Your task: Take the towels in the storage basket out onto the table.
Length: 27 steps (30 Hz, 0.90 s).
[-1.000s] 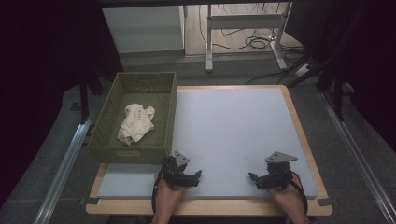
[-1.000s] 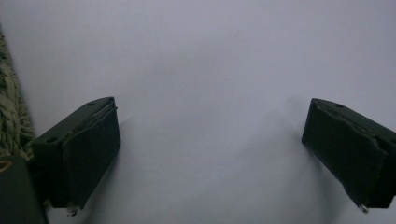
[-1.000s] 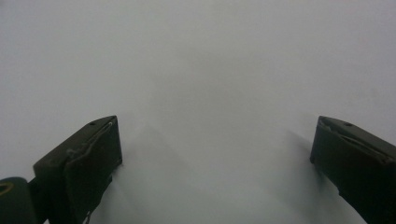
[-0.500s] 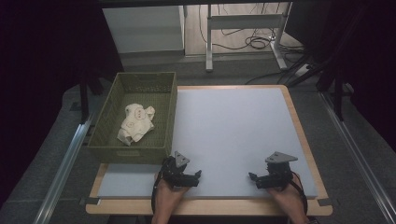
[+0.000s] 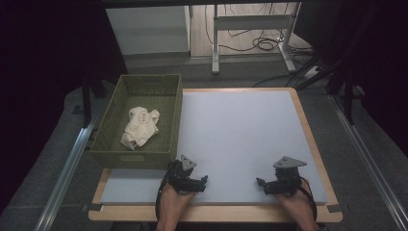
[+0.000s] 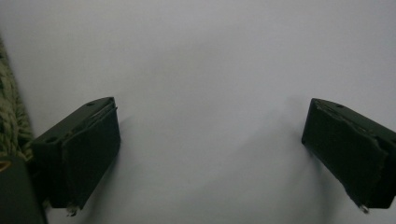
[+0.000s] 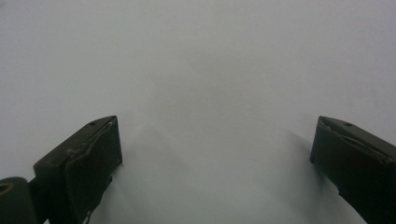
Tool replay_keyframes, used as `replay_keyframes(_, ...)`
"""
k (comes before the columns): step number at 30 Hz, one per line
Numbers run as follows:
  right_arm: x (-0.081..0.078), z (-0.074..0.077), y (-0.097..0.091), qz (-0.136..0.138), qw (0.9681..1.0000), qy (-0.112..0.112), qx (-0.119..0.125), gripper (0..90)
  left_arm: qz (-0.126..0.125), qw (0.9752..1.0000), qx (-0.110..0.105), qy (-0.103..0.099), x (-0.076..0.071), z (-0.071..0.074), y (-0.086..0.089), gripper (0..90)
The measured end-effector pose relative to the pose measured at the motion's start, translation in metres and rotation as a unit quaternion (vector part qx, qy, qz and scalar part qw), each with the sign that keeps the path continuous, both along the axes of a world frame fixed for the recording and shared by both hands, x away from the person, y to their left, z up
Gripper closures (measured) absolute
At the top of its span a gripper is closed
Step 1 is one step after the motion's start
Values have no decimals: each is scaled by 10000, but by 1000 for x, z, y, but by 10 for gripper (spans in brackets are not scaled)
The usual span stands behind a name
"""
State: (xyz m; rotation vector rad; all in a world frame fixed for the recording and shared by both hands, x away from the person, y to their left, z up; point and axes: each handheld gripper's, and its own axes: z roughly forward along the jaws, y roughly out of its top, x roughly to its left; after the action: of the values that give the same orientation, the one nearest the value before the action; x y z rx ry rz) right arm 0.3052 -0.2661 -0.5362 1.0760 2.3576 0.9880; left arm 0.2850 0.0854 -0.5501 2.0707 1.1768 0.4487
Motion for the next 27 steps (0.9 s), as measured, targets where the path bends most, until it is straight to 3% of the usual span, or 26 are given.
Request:
replay_keyframes(5, 0, 0, 0, 1, 10000, 0, 3, 21, -65, 10000, -24, -10, -1, 1, 0, 53)
replay_keyframes(11, 0, 0, 0, 3, 10000, -2, 3, 20, -259, 9989, -197, 343, 0, 8, 5, 65)
replay_keyframes(17, 0, 0, 0, 1, 10000, 0, 7, 20, -455, 9989, 36, 75, -5, 26, -2, 62)
replay_keyframes(27, 0, 0, 0, 4, 10000, -5, 5, 21, -663, 9978, 86, 38, -4, 43, -12, 46)
